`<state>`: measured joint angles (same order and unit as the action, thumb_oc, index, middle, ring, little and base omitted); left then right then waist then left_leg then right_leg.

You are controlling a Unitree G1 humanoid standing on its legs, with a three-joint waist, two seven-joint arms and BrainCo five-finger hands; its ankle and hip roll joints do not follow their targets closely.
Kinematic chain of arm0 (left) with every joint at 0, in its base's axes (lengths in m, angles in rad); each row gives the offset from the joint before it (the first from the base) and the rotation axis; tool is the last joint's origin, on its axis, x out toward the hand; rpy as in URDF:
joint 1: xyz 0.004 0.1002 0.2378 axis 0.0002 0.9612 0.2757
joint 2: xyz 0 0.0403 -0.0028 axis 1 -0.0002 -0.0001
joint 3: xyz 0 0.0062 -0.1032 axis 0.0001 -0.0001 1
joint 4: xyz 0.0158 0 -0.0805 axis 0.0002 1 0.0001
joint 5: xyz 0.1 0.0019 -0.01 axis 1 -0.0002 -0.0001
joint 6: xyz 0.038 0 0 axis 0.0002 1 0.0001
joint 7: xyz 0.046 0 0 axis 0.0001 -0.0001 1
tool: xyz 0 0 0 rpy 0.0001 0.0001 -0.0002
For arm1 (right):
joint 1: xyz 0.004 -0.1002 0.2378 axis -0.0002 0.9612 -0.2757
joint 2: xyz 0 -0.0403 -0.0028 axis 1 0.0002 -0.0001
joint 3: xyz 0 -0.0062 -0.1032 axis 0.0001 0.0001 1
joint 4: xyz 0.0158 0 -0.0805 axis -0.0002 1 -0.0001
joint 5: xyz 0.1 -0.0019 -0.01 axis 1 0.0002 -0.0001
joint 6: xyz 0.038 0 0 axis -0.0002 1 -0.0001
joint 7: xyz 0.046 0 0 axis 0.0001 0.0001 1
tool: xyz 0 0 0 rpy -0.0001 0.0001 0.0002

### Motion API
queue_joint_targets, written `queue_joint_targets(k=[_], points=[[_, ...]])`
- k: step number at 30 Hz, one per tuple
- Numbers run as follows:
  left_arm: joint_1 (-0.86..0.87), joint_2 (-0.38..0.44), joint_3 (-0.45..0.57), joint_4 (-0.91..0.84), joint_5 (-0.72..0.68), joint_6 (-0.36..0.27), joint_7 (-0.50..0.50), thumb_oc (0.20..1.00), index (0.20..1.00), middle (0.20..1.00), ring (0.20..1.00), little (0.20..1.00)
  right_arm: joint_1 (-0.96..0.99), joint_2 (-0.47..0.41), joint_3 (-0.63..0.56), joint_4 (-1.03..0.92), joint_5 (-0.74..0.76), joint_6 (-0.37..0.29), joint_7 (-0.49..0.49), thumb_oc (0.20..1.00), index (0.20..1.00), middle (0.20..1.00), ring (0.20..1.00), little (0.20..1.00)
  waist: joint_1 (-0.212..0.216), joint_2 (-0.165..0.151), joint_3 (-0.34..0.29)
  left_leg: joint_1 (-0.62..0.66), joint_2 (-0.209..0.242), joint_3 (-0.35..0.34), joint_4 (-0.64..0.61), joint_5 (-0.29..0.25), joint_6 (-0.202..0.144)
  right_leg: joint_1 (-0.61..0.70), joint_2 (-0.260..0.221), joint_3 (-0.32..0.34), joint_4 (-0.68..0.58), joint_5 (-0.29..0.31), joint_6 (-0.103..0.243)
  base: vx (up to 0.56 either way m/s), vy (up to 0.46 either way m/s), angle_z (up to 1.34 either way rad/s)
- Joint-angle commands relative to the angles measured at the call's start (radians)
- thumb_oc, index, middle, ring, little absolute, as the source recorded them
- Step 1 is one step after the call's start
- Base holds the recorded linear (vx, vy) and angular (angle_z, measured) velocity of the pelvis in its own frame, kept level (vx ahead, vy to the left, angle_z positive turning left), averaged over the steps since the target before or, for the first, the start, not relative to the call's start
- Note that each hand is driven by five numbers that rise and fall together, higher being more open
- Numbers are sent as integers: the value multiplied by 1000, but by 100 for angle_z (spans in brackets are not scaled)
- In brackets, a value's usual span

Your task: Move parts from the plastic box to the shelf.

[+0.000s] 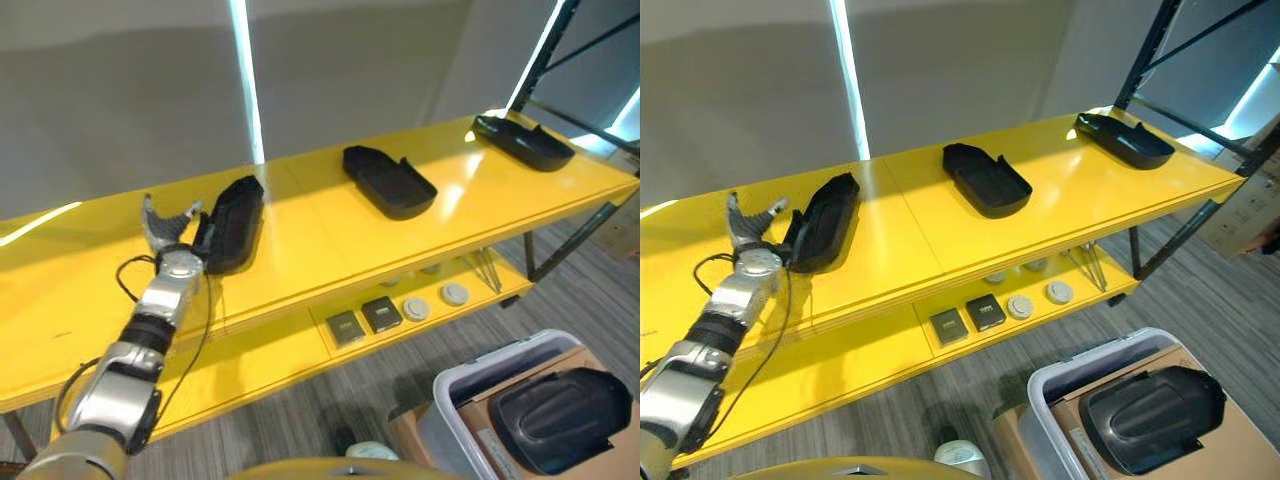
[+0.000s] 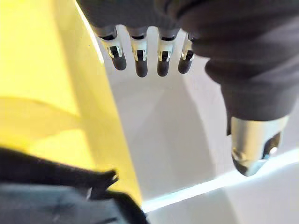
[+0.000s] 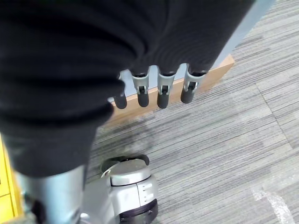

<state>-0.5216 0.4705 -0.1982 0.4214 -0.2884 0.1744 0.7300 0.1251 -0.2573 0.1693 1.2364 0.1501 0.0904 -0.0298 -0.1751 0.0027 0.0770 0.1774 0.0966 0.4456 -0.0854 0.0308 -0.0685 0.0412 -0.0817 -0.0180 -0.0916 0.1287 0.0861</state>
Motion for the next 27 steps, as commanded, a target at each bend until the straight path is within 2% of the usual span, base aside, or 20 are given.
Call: queue_joint_targets(k=[1,2,3,6,9,11,13,14,15,16,17,19,20,21,22,27], points=[[-28,63,72,-80,99,-65,-5,1000,1000,1000,1000,1000,-23,-26,-14,90,-7,-27,-5,1000,1000,1000,1000,1000,33,38,16,-15,79,-154,-2,-25,-7,45,-24,-31,4,-90,42,-6,35,26],[11,77,96,-162,102,-43,-59,1000,1000,1000,1000,1000,-17,-23,-24,84,-10,-22,-10,1000,1000,1000,1000,1000,46,38,17,-17,79,-163,-2,-25,-7,48,-25,-37,4,-92,41,-3,28,31],[26,84,102,-191,94,-49,-78,1000,1000,1000,1000,1000,-13,-21,-27,83,-13,-24,-13,1000,1000,1000,1000,1000,49,38,18,-17,79,-166,-2,-25,-7,48,-26,-39,4,-93,40,-5,30,28],[90,99,131,-290,75,-15,-153,1000,1000,1000,1000,1000,-5,-23,-42,74,-19,-19,-15,1000,1000,1000,1000,1000,64,37,19,-20,79,-176,-2,-24,-8,51,-27,-48,4,-93,40,-2,20,9],[141,91,147,-317,28,-17,-195,1000,1000,1000,1000,1000,1,-24,-50,63,-28,-12,-17,1000,1000,1000,1000,1000,71,37,22,-21,77,-179,-2,-24,-9,53,-29,-51,4,-95,39,0,26,6],[163,74,150,-306,-51,-23,-233,1000,1000,1000,1000,1000,4,-27,-48,55,-35,-8,-20,1000,1000,1000,1000,1000,72,37,21,-23,77,-180,-2,-23,-10,52,-29,-52,4,-95,39,-5,20,4],[173,47,131,-259,-187,-59,-281,1000,1000,1000,1000,1000,7,-30,-47,48,-48,-7,-21,1000,1000,1000,1000,1000,69,37,22,-25,77,-176,-2,-21,-11,49,-28,-49,4,-92,39,0,0,0],[176,29,126,-238,-196,-64,-291,1000,1000,1000,1000,1000,5,-36,-45,43,-48,0,-18,1000,1000,1000,1000,1000,67,37,23,-25,77,-175,-2,-21,-11,48,-27,-48,4,-93,39,0,0,0],[174,14,113,-206,-211,-95,-323,1000,1000,1000,1000,1000,3,-35,-41,45,-47,1,-20,1000,1000,1000,1000,1000,64,37,22,-26,78,-171,-2,-21,-11,47,-27,-45,4,-92,40,0,0,0],[171,-9,104,-189,-285,-114,-358,1000,1000,1000,1000,1000,0,-36,-36,42,-44,6,-21,1000,1000,1000,1000,1000,62,36,24,-26,79,-168,-2,-19,-12,45,-27,-44,4,-90,39,0,0,0],[170,-40,95,-171,-315,-123,-352,1000,1000,1000,1000,1000,-2,-42,-34,36,-43,12,-18,1000,1000,1000,1000,1000,59,37,26,-26,80,-166,-2,-18,-13,43,-26,-42,4,-90,39,0,0,0],[163,-71,84,-118,-348,-179,-376,1000,1000,1000,1000,1000,-7,-43,-29,38,-43,12,-18,1000,1000,1000,1000,1000,52,37,27,-25,82,-158,-2,-18,-14,41,-25,-38,4,-88,39,0,0,0],[162,-75,84,-115,-351,-183,-376,1000,1000,1000,1000,1000,-7,-44,-28,38,-42,13,-18,1000,1000,1000,1000,1000,52,37,27,-25,83,-157,-2,-18,-14,40,-25,-37,4,-88,39,0,0,0],[155,-98,82,-64,-358,-232,-406,1000,1000,1000,1000,1000,-9,-44,-25,40,-43,9,-17,1000,1000,1000,1000,1000,45,37,25,-24,84,-149,-2,-18,-14,37,-24,-32,4,-89,39,1,-3,-6],[152,-104,82,-51,-356,-253,-417,1000,1000,1000,1000,1000,-8,-45,-24,39,-43,8,-17,1000,1000,1000,1000,1000,42,36,25,-24,84,-145,-2,-18,-14,37,-24,-31,4,-88,40,2,-5,-12],[126,-141,71,39,-344,-322,-463,1000,1000,1000,1000,1000,-5,-45,-12,35,-48,-1,-12,1000,1000,1000,1000,1000,24,33,28,-19,88,-124,-2,-17,-15,33,-23,-18,4,-84,41,5,-13,-9]])
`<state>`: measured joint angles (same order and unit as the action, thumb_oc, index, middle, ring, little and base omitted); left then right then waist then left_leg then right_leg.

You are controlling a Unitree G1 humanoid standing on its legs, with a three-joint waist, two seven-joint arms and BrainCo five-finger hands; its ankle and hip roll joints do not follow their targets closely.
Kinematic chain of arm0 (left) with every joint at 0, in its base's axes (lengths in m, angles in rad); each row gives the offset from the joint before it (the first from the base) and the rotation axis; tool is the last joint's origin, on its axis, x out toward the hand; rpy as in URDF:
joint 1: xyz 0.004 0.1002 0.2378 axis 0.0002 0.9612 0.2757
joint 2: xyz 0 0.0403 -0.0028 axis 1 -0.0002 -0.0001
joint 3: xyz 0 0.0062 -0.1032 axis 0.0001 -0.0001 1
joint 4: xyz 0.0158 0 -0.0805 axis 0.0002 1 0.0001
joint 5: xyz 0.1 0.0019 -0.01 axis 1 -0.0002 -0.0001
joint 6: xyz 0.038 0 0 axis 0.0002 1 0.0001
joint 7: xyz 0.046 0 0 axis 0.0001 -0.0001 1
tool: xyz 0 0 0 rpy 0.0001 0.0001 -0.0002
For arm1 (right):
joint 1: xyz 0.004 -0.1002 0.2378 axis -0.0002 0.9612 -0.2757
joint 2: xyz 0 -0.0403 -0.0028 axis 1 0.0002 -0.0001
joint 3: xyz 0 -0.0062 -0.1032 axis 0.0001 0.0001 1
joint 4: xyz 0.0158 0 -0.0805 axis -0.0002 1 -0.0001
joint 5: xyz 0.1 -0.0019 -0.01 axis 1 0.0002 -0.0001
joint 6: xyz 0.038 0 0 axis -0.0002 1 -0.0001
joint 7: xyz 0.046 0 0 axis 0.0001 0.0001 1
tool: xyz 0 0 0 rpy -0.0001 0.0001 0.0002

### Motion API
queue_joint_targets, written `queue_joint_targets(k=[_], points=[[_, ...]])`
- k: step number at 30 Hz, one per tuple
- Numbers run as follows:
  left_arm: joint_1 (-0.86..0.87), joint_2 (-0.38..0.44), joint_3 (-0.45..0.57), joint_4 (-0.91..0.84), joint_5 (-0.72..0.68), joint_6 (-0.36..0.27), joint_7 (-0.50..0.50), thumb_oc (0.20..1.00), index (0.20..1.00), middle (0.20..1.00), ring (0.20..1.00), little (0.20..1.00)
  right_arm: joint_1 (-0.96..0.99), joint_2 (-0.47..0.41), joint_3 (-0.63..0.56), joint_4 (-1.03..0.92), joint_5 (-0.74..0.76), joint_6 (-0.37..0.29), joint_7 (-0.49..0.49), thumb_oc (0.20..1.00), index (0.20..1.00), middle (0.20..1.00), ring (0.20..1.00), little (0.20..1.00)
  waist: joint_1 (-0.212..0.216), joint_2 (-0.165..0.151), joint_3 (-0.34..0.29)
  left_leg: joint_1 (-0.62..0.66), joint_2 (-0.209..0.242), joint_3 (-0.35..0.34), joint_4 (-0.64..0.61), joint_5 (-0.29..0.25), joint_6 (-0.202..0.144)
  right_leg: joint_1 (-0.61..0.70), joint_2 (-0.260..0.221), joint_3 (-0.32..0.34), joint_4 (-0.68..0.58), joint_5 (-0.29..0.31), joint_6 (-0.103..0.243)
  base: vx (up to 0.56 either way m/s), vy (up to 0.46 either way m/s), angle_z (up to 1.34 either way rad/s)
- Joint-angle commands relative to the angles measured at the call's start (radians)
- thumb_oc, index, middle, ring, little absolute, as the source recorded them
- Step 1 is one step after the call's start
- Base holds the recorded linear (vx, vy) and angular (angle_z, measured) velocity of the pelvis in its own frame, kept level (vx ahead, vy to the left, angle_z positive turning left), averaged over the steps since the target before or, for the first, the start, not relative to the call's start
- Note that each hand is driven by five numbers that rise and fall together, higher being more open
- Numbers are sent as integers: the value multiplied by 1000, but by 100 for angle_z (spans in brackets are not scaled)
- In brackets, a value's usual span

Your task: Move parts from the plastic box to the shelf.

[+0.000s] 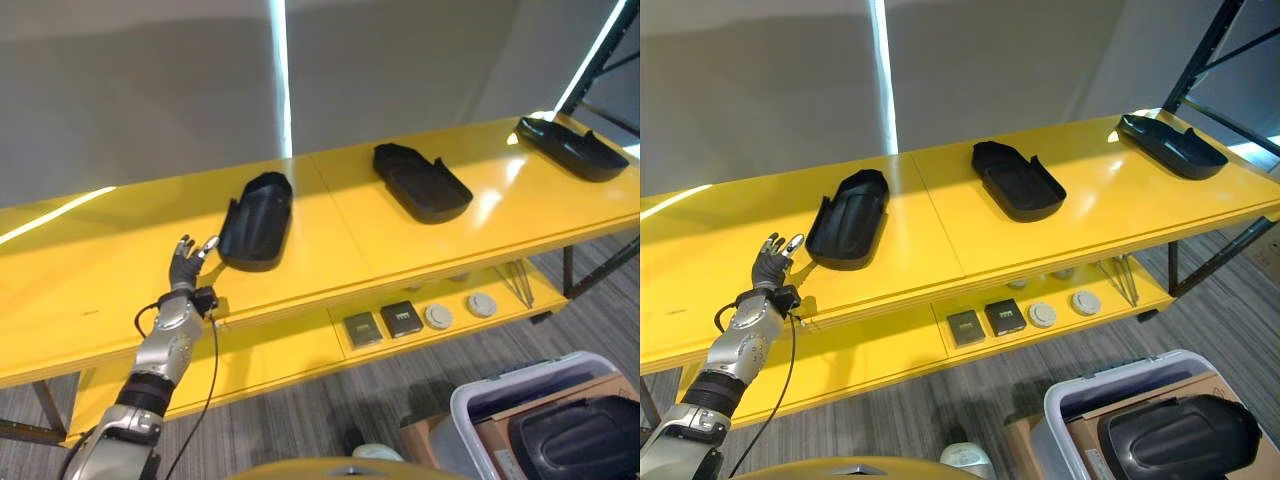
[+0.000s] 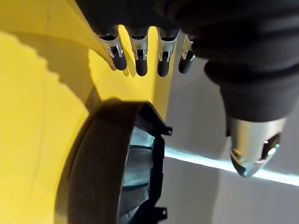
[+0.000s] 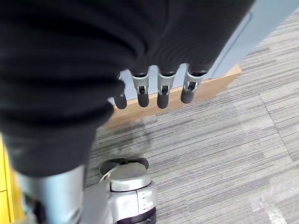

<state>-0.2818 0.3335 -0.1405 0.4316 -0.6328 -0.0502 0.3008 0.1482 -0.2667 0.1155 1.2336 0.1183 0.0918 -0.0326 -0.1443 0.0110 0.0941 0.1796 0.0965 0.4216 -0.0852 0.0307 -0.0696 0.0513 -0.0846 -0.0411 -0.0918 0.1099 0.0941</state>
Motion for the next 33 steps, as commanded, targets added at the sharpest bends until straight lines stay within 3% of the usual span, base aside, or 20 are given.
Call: queue_joint_targets(k=[1,8,22,33], points=[[-122,-11,11,53,13,-115,-45,1000,1000,1000,1000,1000,-27,-36,42,39,-19,-6,-8,1000,1000,1000,1000,1000,-12,24,11,-19,89,-94,-2,-17,-14,22,-19,10,5,-64,33,12,-14,-6],[-122,-15,-6,42,45,-128,-82,1000,1000,1000,1000,1000,-22,-35,39,36,-21,-11,-4,1000,1000,1000,1000,1000,-21,21,17,-8,90,-82,3,-22,-12,30,-20,19,5,-65,33,13,-6,-8],[61,4,-90,-271,15,-16,-208,1000,1000,1000,1000,1000,-25,-31,9,30,2,-13,-18,1000,1000,1000,1000,1000,27,31,30,-30,83,-107,20,-27,-7,28,-26,4,5,-63,25,0,0,0],[127,28,-138,-340,-25,-4,-189,1000,1000,1000,1000,1000,-26,-30,5,47,19,-23,-29,1000,1000,1000,1000,1000,47,31,31,-37,77,-121,23,-26,-6,29,-31,-13,5,-60,30,-2,6,2]])
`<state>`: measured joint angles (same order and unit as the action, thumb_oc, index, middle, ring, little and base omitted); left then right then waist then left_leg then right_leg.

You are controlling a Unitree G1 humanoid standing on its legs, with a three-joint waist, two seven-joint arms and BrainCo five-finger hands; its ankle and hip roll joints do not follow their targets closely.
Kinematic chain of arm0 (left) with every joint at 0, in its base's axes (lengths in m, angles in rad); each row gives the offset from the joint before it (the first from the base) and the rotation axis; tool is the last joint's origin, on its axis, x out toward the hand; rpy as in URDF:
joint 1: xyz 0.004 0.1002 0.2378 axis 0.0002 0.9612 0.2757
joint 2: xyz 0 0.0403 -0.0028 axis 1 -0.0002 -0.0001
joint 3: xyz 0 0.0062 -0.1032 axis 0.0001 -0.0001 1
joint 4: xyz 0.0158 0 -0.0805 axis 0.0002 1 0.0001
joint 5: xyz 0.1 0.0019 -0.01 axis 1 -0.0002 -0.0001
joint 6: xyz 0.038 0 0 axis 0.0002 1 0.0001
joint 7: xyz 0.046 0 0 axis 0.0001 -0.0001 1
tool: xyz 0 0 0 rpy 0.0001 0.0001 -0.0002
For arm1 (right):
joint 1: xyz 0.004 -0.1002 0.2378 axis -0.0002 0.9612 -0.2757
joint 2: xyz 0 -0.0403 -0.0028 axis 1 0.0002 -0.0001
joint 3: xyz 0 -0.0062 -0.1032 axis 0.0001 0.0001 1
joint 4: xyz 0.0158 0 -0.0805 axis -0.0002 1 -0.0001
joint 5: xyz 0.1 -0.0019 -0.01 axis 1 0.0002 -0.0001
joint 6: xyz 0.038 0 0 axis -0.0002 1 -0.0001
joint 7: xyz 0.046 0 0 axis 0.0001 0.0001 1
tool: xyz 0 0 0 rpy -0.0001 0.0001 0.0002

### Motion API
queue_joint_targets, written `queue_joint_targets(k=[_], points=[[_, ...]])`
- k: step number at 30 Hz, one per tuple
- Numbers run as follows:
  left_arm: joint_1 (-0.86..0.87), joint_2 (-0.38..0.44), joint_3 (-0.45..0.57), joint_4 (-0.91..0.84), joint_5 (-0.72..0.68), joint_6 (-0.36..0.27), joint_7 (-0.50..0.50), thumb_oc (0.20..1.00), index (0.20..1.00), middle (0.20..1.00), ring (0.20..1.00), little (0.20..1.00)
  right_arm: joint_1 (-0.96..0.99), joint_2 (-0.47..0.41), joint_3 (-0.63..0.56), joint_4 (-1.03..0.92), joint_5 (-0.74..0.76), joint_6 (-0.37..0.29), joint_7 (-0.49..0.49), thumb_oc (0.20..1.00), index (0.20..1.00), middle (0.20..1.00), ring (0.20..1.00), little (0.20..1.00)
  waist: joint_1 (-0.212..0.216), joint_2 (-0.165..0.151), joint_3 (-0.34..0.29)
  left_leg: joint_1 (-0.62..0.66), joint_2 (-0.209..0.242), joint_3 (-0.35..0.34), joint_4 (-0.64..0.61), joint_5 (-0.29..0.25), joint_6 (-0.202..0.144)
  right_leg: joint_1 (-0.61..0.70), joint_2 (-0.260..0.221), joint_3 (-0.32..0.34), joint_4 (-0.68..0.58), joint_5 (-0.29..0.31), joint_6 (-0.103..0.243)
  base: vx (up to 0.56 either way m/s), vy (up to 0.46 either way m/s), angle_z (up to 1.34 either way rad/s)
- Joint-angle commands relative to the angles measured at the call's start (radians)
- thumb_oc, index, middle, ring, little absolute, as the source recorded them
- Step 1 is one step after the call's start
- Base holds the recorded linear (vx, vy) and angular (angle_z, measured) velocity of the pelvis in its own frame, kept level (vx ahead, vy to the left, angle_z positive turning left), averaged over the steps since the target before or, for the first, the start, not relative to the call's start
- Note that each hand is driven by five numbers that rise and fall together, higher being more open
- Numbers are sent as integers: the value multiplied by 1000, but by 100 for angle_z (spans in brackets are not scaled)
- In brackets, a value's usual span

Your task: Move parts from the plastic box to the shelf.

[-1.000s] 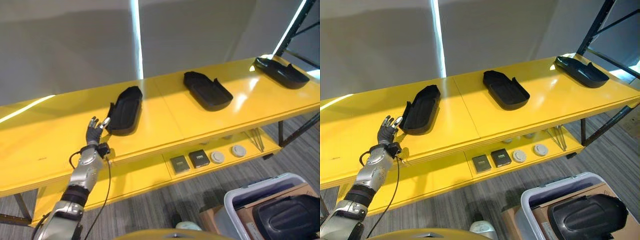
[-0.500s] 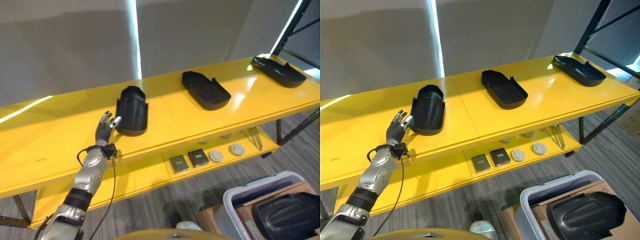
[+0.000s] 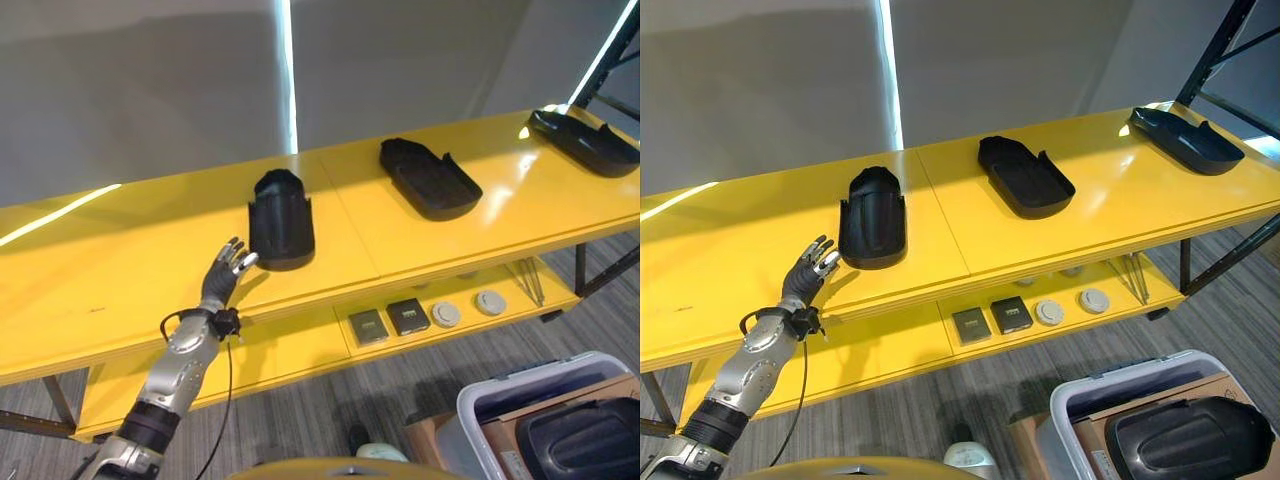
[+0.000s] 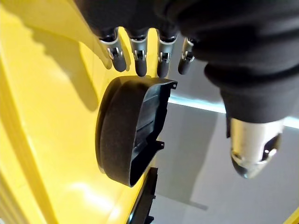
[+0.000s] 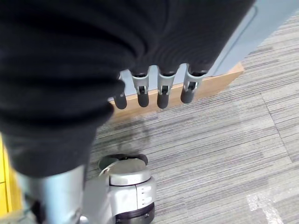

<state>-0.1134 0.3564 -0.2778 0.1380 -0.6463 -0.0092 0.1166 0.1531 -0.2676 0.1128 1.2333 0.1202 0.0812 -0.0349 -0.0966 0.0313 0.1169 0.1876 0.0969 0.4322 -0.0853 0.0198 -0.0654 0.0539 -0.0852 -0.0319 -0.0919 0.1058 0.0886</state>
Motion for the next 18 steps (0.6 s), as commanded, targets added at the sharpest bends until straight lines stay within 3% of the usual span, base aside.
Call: queue_joint_targets(k=[1,4,5,6,8,11,13,15,18], points=[[-38,5,1,-48,-8,-62,21,1000,1000,1000,1000,1000,-30,-29,10,50,20,-15,-30,1000,1000,1000,1000,1000,0,12,8,-44,76,-134,22,-15,-9,27,-30,-24,5,-56,36,-4,14,4],[-36,6,14,-48,14,-100,87,1000,1000,1000,1000,1000,-28,-28,10,49,21,-15,-32,1000,1000,1000,1000,1000,3,11,7,-44,75,-136,21,-14,-9,28,-31,-25,5,-57,36,0,9,5],[-38,6,28,-45,25,-118,130,1000,1000,1000,1000,1000,-27,-29,11,49,24,-14,-32,1000,1000,1000,1000,1000,4,10,7,-44,74,-138,21,-14,-9,28,-31,-27,5,-56,36,5,4,3],[-43,10,59,-43,72,-174,233,1000,1000,1000,1000,1000,-24,-27,14,45,31,-10,-35,1000,1000,1000,1000,1000,7,7,5,-43,73,-142,20,-14,-9,30,-33,-30,5,-56,36,7,2,4],[-46,13,86,-51,120,-199,292,1000,1000,1000,1000,1000,-23,-25,16,45,35,-10,-38,1000,1000,1000,1000,1000,10,6,5,-42,72,-146,18,-14,-9,32,-33,-32,5,-57,35,8,-3,6],[-49,39,207,-115,309,-267,510,1000,1000,1000,1000,1000,-21,-13,20,52,53,-9,-43,1000,1000,1000,1000,1000,26,-2,5,-40,74,-160,17,-14,-10,41,-36,-44,5,-60,31,9,-10,8],[-48,61,262,-157,396,-293,565,1000,1000,1000,1000,1000,-18,-9,19,57,54,-13,-45,1000,1000,1000,1000,1000,32,-5,5,-38,75,-167,16,-13,-12,45,-37,-51,5,-62,30,9,-8,7],[-45,80,300,-196,400,-290,496,1000,1000,1000,1000,1000,-16,-7,18,57,51,-14,-46,1000,1000,1000,1000,1000,36,-6,5,-37,77,-171,16,-13,-14,48,-38,-55,5,-63,29,7,0,10],[-51,108,297,-248,344,-308,261,1000,1000,1000,1000,1000,-10,-5,11,59,37,-20,-49,1000,1000,1000,1000,1000,38,-5,4,-36,79,-170,14,-13,-15,49,-38,-58,5,-63,30,1,11,11]])
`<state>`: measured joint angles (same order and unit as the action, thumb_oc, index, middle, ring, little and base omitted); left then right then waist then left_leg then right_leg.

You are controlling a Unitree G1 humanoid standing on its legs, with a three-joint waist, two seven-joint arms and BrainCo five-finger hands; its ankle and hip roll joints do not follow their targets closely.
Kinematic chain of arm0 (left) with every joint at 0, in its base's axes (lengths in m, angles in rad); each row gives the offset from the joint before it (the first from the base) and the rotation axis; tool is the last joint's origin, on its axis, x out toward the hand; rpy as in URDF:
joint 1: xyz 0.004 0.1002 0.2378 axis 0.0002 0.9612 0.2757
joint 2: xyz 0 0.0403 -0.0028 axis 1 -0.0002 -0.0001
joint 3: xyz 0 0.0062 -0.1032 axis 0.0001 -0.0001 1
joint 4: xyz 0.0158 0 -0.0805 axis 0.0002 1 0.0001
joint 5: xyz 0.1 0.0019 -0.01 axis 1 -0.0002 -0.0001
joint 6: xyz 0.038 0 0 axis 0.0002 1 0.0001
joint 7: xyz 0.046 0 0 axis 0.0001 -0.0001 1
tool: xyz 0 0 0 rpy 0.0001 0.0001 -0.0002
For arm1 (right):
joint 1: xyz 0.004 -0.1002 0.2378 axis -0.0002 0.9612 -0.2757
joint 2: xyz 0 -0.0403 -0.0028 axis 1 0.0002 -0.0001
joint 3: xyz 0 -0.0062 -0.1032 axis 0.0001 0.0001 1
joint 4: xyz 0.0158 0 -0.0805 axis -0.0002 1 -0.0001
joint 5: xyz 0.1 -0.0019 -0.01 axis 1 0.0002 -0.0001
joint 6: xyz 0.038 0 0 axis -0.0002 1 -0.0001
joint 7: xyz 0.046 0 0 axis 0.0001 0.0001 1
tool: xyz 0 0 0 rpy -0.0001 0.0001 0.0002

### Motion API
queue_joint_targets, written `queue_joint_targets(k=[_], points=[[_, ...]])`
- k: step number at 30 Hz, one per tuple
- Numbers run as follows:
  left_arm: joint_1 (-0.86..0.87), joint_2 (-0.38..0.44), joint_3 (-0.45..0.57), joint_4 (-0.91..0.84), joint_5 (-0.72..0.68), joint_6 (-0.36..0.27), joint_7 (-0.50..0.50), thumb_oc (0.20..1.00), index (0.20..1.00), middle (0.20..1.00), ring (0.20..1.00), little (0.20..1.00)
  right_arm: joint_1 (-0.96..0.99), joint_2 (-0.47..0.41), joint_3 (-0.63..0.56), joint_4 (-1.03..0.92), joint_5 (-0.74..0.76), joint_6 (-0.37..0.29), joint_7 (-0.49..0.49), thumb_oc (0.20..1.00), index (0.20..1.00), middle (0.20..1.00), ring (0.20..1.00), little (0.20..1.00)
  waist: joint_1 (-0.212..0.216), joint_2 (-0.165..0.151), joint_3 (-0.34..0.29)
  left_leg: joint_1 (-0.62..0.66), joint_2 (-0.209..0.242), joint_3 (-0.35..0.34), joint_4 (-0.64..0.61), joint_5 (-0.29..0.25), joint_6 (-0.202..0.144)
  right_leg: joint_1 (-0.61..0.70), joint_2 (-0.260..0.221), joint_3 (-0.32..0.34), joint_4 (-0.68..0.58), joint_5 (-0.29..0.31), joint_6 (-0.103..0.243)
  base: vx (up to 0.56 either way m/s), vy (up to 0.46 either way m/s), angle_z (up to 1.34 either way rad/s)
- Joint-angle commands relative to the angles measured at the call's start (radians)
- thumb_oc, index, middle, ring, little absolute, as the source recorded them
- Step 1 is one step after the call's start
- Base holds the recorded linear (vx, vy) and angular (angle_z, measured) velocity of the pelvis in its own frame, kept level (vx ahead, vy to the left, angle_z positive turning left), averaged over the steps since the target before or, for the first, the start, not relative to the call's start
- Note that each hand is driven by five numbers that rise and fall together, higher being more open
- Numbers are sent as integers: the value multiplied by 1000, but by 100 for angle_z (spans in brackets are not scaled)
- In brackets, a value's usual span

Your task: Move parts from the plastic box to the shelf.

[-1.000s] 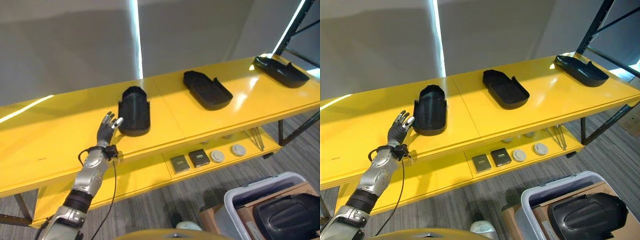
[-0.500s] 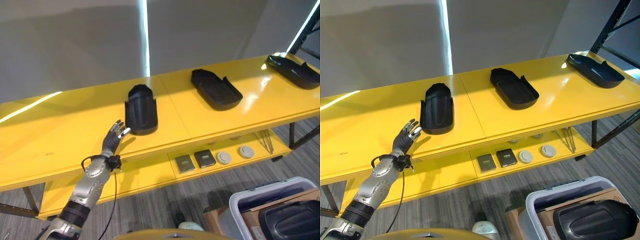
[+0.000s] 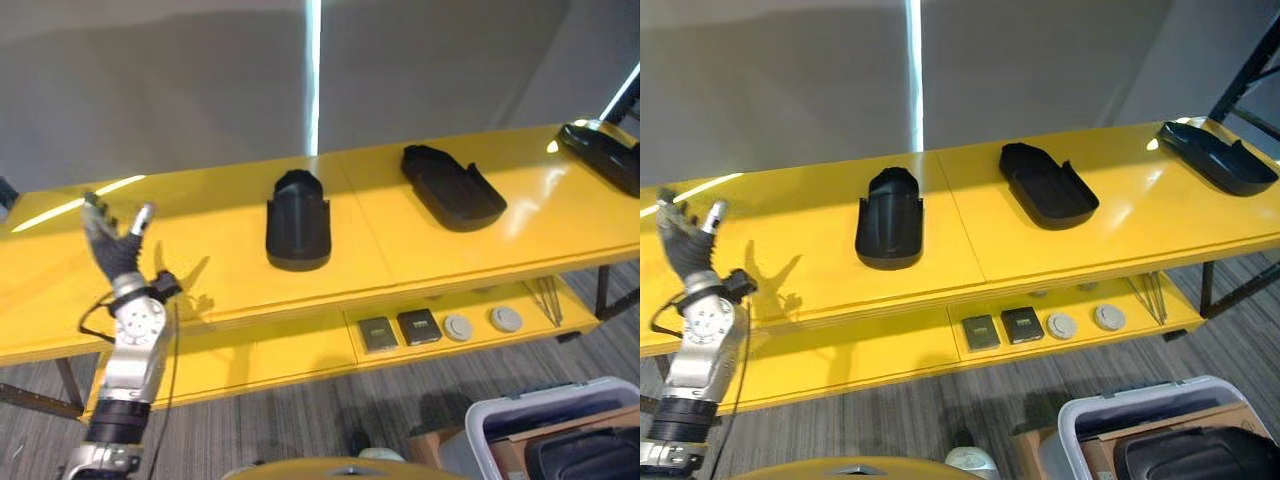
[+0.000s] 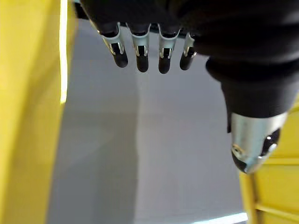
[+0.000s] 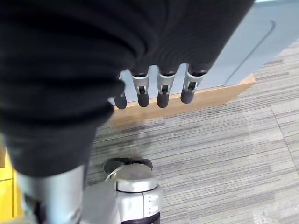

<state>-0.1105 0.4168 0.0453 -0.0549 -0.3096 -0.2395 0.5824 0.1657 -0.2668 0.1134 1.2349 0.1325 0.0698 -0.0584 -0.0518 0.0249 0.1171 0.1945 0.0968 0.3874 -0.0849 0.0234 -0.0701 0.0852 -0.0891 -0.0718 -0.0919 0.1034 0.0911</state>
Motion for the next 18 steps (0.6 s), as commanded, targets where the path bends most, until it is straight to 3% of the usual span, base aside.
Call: queue_joint_targets(k=[1,3,4,6,7,10,12,13,14,15,18], points=[[-54,53,-38,-86,-47,-65,-306,1000,1000,1000,1000,1000,-22,-7,6,58,18,-10,-25,1000,1000,1000,1000,1000,-6,3,4,-43,79,-125,14,-17,-11,17,-33,-18,5,-61,27,-11,23,6],[-52,56,-66,-130,-142,-34,-477,1000,1000,1000,1000,1000,-24,-11,-4,60,5,-12,-25,1000,1000,1000,1000,1000,-4,6,5,-45,78,-125,12,-18,-11,14,-34,-19,5,-60,29,-18,33,0],[-52,64,-144,-194,-234,33,-667,1000,1000,1000,1000,1000,-30,-18,-16,66,-16,-16,-28,1000,1000,1000,1000,1000,-4,15,10,-43,74,-124,10,-20,-11,13,-35,-19,5,-58,33,-38,68,0],[-50,67,-186,-215,-282,57,-749,1000,1000,1000,1000,1000,-34,-22,-16,68,-25,-17,-32,1000,1000,1000,1000,1000,-4,19,6,-47,72,-120,8,-17,-10,6,-34,-15,5,-56,35,-30,62,1],[-48,76,-246,-232,-352,112,-867,1000,1000,1000,1000,1000,-42,-29,-14,74,-39,-17,-35,1000,1000,1000,1000,1000,-7,25,4,-49,70,-115,7,-16,-9,1,-33,-10,5,-55,38,-16,51,-1],[-40,97,-318,-240,-402,150,-950,1000,1000,1000,1000,1000,-55,-46,-12,81,-56,-17,-29,1000,1000,1000,1000,1000,-14,30,1,-53,67,-108,7,-14,-8,-6,-32,0,5,-53,43,-17,42,-8],[-35,98,-334,-237,-408,153,-954,1000,1000,1000,1000,1000,-55,-50,-8,81,-55,-19,-28,1000,1000,1000,1000,1000,-16,32,1,-54,66,-106,6,-14,-8,-8,-32,2,5,-53,44,-8,27,-6],[-21,111,-361,-227,-438,157,-951,570,570,570,570,570,-55,-57,-4,82,-54,-22,-28,1000,1000,1000,1000,1000,-20,35,-2,-54,63,-101,6,-14,-4,-11,-31,9,5,-52,46,0,29,-6],[-13,110,-364,-222,-452,161,-948,363,363,363,363,363,-52,-58,-3,82,-53,-23,-29,1000,1000,1000,1000,1000,-20,35,-3,-55,62,-100,7,-14,-4,-12,-32,10,5,-51,46,0,30,-6],[-11,109,-365,-218,-458,160,-949,206,206,206,206,206,-51,-59,-1,82,-52,-23,-29,1000,1000,1000,1000,1000,-21,35,-3,-55,62,-99,7,-14,-3,-13,-32,10,5,-50,46,1,10,-4],[26,100,-362,-195,-463,137,-947,200,200,200,200,200,-47,-63,-3,85,-54,-32,-28,1000,1000,1000,1000,1000,-21,36,-3,-56,60,-98,7,-14,-1,-17,-33,13,5,-46,47,-5,14,-8]])
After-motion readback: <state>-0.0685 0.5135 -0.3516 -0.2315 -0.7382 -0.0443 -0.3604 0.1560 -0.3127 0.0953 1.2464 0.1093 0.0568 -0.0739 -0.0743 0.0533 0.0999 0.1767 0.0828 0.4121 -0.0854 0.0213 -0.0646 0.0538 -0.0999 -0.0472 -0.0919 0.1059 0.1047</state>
